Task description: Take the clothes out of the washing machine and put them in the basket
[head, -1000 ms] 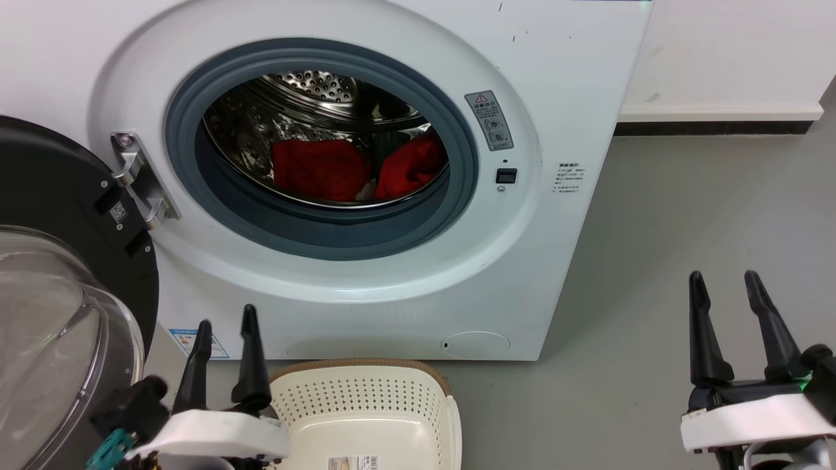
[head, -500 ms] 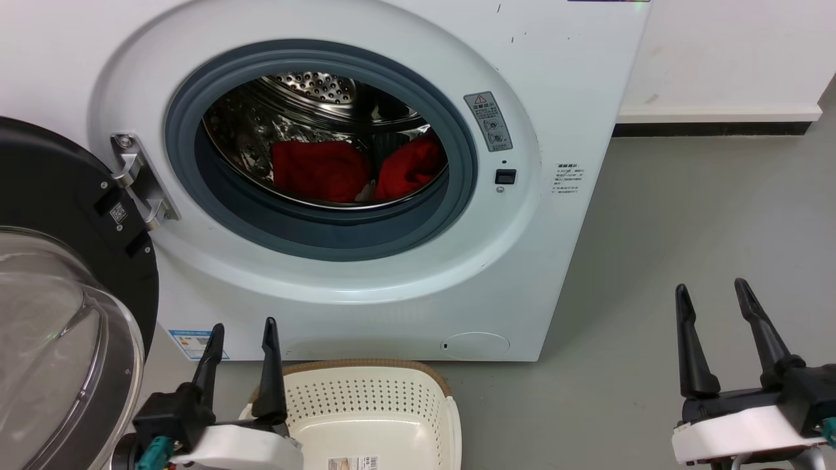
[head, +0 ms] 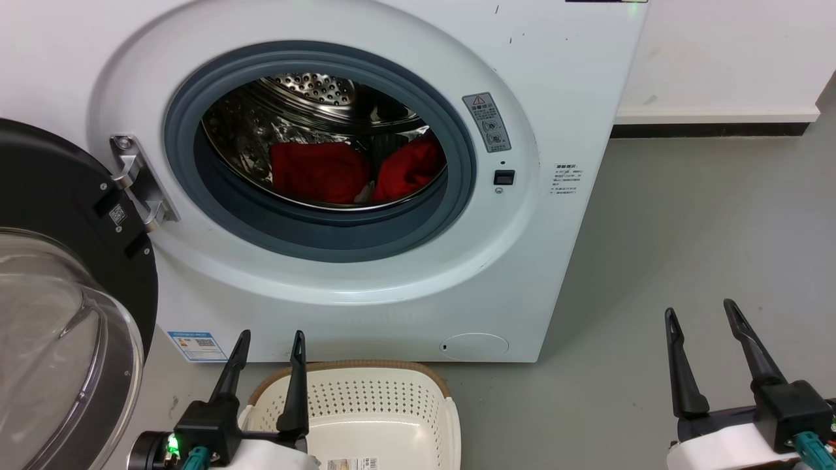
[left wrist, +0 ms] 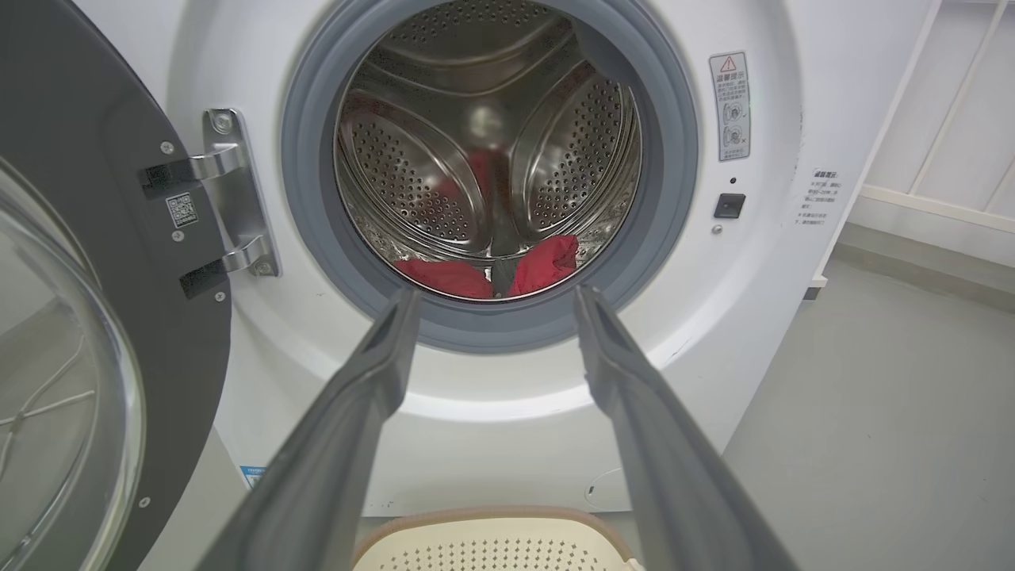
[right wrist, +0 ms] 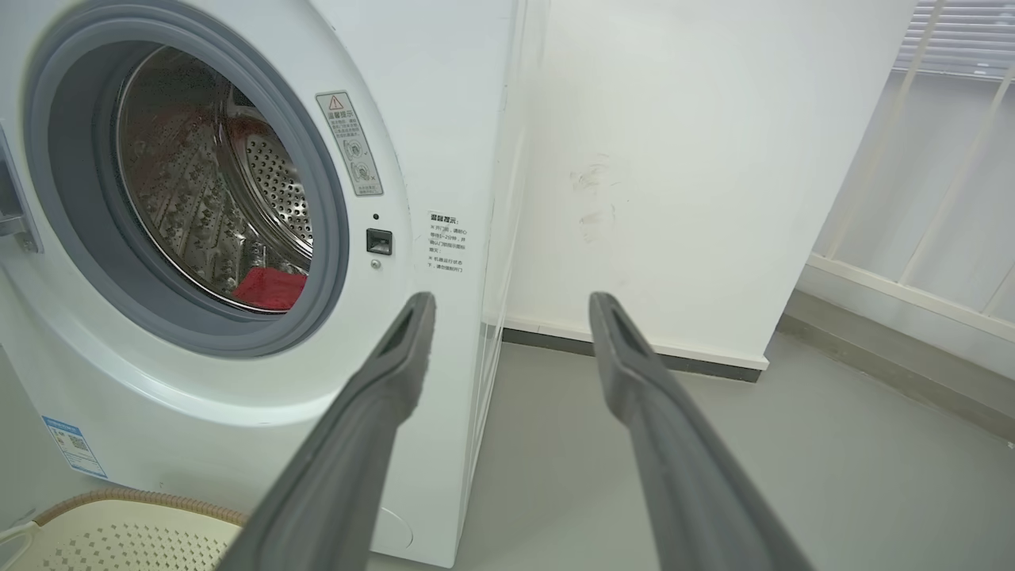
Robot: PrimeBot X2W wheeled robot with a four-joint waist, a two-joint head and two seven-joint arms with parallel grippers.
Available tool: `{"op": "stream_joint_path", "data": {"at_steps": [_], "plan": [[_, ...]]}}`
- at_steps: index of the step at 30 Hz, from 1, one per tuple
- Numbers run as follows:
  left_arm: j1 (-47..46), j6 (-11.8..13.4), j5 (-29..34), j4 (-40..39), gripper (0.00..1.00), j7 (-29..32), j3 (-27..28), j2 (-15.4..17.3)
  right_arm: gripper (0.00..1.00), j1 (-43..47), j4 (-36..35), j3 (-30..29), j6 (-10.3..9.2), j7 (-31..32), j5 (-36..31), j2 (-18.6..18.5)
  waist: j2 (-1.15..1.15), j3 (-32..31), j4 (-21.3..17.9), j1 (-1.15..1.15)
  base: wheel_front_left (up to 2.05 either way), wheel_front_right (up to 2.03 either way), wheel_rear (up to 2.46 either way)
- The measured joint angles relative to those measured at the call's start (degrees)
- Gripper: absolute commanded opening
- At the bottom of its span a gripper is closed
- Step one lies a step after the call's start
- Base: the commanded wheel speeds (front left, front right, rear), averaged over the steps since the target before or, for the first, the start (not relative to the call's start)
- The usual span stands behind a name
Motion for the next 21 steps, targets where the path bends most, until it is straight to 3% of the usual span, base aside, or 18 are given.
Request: {"op": "stream_joint_path", "data": {"at_steps": [10, 15, 21], "plan": [[0.2, 0.3, 3.5, -1.0, 1.0, -1.1, -0.8, 0.0, 1.0, 0.1, 0.2, -0.1, 0.01, -1.0, -4.0, 0.0, 0.0, 0.0, 0.0, 0.0, 0.0, 0.0, 0.0], [0.5, -0.3, 4.9, -1.7, 1.0, -1.6, -0.8, -0.3, 1.0, 0.4, 2.3, -0.2, 0.0, -1.5, 1.2, 0.0, 0.0, -0.1, 0.0, 0.0, 0.0, 0.0, 0.0], [1.0, -0.5, 6.6, -2.2, 1.0, -2.0, -0.5, -0.8, 1.0, 0.4, 4.1, -0.3, 0.01, -2.0, 0.7, -0.1, 0.0, -0.1, -0.1, 0.0, 0.0, 0.0, 0.0]]}}
